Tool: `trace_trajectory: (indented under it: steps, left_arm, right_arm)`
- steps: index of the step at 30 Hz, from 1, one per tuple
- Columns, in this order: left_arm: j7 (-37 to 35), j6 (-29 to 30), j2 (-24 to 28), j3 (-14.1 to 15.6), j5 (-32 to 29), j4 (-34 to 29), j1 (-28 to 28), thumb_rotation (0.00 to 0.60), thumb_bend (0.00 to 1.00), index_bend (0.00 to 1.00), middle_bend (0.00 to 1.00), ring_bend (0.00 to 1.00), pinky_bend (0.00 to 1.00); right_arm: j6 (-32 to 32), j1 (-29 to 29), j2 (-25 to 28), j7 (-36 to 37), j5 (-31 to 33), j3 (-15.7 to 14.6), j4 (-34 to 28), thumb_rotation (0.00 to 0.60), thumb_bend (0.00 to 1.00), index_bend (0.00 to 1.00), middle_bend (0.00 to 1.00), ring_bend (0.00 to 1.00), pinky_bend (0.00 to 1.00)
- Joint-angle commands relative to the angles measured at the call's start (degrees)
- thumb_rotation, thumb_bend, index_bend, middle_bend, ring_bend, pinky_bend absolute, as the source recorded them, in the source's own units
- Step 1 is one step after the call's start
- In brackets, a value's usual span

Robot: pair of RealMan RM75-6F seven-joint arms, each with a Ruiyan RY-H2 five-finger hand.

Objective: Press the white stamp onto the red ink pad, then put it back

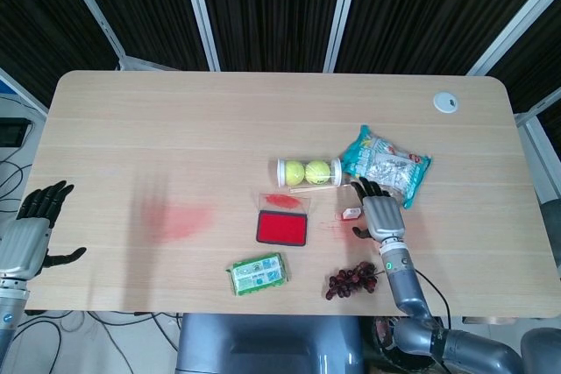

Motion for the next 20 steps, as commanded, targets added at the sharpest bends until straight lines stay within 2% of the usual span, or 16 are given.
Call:
trace_trajectory:
  steps: [1,6,10,15,20]
  left_arm:
    - [0.02,0.07,-0.02,0.05,0.12,0.05,0.03,0.600,0.03,0.00,0.00,0.00,0.00]
    - [0.18,0.39,-0.09,0.06,0.42,0.25,0.09,0.600,0.03,0.00,0.00,0.00,0.00]
    - [0.42,0.70,-0.25,0.08,0.66,0.52,0.15,0.600,0.02,0.00,0.00,0.00,0.00]
    - [0.93,0.89,-0.41,0.10,0.72,0.61,0.21,0.600,0.03,0.00,0.00,0.00,0.00]
    - [1.18,1.39,-0.56,0.05,0.81,0.55,0.40,0.600,0.03,0.00,0.00,0.00,0.00]
  right_arm:
    - [2.81,-1.22,4.35,-2.59,-1.58,-0.81,-4.23,0.600,0.23,0.10,0.04,0.06,0.25]
    - [6.78,-4.10,12.58,-4.94,-4.07,-2.65,-11.52,0.600,0.19,0.03,0.00,0.00,0.21]
    - [10.89,-7.35,18.97,-4.06,-7.82,-4.64,-15.43,0.600,0.19,0.00,0.00,0.00,0.20]
    - [19.15,-13.08,24.54,1.15,-14.57,-7.36,-15.68,0.600,0.18,0.00,0.00,0.00,0.19]
    - [22.68,-16.39,27.18,6.09,-17.56,-8.74,-15.16,0.600,0.18,0.00,0.00,0.00,0.19]
